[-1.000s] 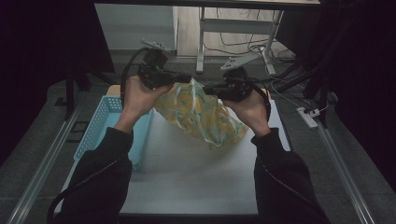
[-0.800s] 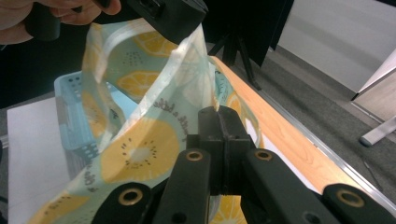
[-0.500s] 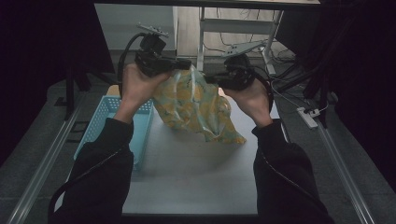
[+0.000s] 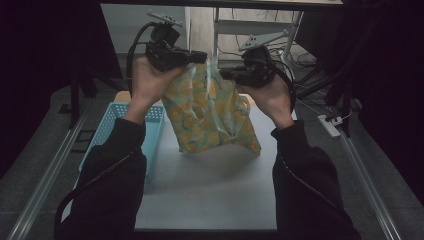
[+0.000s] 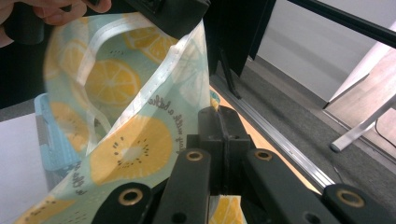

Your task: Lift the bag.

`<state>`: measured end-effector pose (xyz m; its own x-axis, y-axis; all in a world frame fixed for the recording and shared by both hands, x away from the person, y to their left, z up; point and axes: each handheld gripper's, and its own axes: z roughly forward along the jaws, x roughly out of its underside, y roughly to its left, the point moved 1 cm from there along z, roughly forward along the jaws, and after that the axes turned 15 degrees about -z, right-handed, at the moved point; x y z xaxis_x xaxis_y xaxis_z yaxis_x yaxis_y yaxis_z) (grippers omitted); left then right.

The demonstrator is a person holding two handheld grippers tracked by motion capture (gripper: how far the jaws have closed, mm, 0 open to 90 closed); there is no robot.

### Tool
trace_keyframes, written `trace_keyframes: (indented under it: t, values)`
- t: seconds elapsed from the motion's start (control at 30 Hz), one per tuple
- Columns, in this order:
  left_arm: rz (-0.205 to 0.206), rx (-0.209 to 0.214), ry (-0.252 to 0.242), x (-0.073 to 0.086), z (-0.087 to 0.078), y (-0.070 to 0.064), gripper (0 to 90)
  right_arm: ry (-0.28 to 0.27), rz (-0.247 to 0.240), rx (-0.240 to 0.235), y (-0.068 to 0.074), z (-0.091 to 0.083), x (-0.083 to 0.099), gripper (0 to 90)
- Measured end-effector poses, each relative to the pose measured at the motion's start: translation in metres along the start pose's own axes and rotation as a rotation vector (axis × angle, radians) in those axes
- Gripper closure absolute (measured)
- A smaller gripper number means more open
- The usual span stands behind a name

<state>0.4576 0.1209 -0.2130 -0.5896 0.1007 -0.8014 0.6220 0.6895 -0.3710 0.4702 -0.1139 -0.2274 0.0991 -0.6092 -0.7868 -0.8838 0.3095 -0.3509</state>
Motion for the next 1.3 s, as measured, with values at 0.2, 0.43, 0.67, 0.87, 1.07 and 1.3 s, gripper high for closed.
trace_keyframes:
  t: [0.2,0.43,0.67,0.87,1.07,1.3]
  values:
    - [-0.01,-0.014,0.008,0.005,0.009,0.007,89.9,0.019,0.014,0.0,-0.002,0.007,0.008,90.0]
    - [0.01,-0.053,0.031,0.009,0.021,0.012,89.8,0.039,0.023,0.005,-0.004,0.014,0.017,90.0]
    - [0.01,-0.07,0.057,0.018,0.036,0.022,89.2,0.064,0.03,-0.007,-0.005,0.025,0.032,89.9]
    - [-0.003,-0.069,0.07,0.026,0.044,0.032,88.5,0.069,0.046,-0.017,-0.005,0.033,0.042,89.6]
    - [-0.002,-0.079,0.086,0.035,0.054,0.039,86.0,0.075,0.066,-0.027,-0.005,0.041,0.05,88.4]
    - [-0.01,-0.077,0.083,0.04,0.058,0.046,80.1,0.079,0.086,-0.035,-0.005,0.047,0.055,84.0]
